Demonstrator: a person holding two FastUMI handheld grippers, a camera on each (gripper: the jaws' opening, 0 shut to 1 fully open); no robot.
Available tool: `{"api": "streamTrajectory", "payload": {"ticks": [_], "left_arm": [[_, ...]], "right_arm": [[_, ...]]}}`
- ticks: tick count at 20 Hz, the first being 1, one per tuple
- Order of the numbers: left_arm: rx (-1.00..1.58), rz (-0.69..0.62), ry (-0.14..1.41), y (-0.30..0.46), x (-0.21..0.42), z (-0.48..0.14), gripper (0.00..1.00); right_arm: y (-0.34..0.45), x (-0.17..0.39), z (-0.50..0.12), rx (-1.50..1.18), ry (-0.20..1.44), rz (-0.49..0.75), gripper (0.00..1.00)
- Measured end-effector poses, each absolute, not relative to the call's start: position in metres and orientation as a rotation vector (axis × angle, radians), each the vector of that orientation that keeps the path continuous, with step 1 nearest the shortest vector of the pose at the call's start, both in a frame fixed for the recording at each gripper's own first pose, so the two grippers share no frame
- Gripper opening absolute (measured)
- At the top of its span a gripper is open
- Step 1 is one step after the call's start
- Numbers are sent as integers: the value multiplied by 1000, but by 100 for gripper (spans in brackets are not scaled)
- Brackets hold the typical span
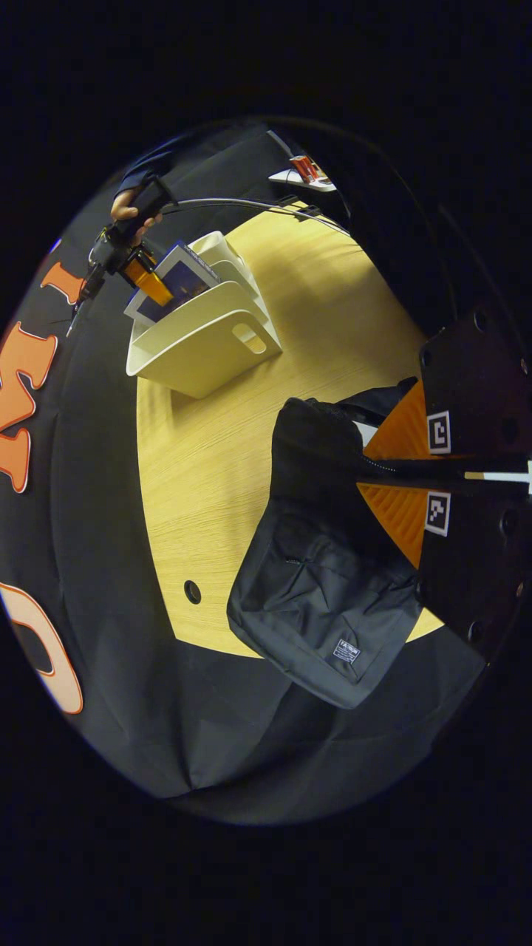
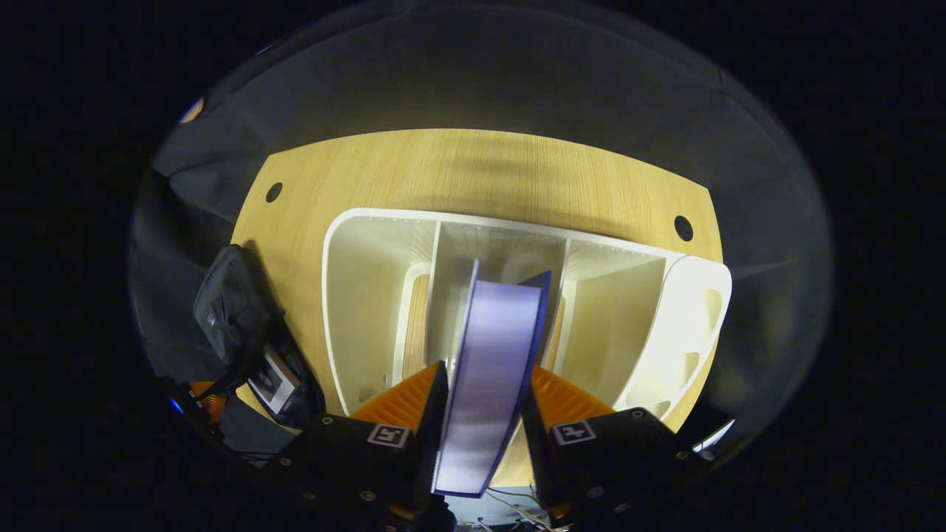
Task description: Open the schoolbag, grab two books from the bookshelf and put them into the schoolbag.
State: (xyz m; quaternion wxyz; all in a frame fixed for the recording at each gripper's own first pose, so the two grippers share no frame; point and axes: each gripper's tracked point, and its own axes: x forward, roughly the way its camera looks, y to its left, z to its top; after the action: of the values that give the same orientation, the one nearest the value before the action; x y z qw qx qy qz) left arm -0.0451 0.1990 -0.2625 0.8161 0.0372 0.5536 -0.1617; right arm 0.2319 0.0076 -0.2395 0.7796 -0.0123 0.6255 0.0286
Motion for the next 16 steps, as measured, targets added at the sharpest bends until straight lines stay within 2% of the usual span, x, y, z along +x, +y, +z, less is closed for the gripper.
{"api": "streamTrajectory", "payload": {"ticks": [1,3,4,5,16], "left_arm": [[82,-347,1177,199,-45,-263,5],[84,-356,1175,199,-45,-263,5],[84,-362,1176,199,-45,-263,5],[86,-368,1173,200,-46,-262,5],[77,-477,1139,205,-50,-263,5]], "right_arm": [[6,230,-236,-39,1352,57,48],[7,225,-235,-49,1355,46,41],[7,221,-231,-51,1355,42,46],[7,218,-230,-48,1352,40,39],[12,148,-180,18,1278,-59,36]]}}
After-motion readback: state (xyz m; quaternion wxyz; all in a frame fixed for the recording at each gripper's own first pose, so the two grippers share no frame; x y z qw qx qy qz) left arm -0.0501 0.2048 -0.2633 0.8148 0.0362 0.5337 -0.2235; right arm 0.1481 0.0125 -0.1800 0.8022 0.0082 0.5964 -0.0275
